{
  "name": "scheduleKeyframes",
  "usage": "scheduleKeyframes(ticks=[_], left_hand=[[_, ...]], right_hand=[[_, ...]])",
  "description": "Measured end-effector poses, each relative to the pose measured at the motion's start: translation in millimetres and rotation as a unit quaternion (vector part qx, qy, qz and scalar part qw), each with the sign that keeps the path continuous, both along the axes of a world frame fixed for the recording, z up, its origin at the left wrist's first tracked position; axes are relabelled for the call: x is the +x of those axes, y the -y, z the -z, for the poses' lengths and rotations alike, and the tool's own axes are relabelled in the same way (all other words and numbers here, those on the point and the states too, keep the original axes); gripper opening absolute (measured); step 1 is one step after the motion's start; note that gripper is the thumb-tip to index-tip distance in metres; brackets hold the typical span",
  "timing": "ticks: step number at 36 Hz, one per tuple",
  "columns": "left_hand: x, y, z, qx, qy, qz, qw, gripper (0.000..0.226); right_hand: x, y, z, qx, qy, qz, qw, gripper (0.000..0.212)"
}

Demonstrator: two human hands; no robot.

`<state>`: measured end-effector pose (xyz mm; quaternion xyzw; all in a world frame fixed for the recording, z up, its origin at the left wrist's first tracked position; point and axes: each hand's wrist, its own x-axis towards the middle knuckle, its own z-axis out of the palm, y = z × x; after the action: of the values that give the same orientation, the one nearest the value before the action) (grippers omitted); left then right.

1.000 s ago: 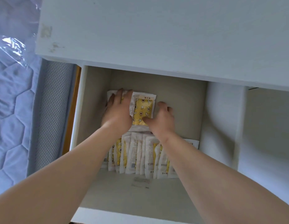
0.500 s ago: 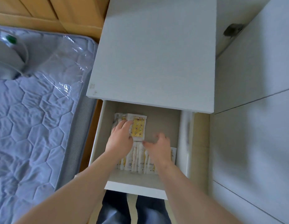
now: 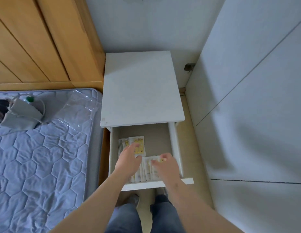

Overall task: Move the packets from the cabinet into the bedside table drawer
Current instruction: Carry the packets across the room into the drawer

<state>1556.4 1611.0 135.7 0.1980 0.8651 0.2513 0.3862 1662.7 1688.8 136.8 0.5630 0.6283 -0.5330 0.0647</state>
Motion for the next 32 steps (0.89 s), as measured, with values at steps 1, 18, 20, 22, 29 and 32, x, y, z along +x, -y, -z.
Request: scheduleKeyframes(ticks=[1,18,20,22,29,32], left_hand=[[-1,3,-3,0.005,0.0,0.013,1.0,0.046],[87,33,-55,0.058,-0.008,0.348,0.936,0.042],[114,37,-60,0.056,-0.009,0.389,0.92,0.041],[147,43,-65,0.06,-0.001,0.428,0.902,0.04],[301,85,-69,0.078,0.019,0.537,0.84,0.034],[382,126,-69,0.089,0.057,0.579,0.809,0.029]], right_hand=[[3,5,-4,0.0,-0.004,0.014,1.0,0.044],[103,116,-35,0.011,-0.089,0.378,0.922,0.027],[128,129,-38,0.022,-0.1,0.433,0.896,0.022],[158,146,-43,0.031,-0.113,0.477,0.871,0.026],[292,230,-57,0.084,-0.089,0.611,0.782,0.037],[360,286,-63,0.098,-0.062,0.656,0.746,0.036]])
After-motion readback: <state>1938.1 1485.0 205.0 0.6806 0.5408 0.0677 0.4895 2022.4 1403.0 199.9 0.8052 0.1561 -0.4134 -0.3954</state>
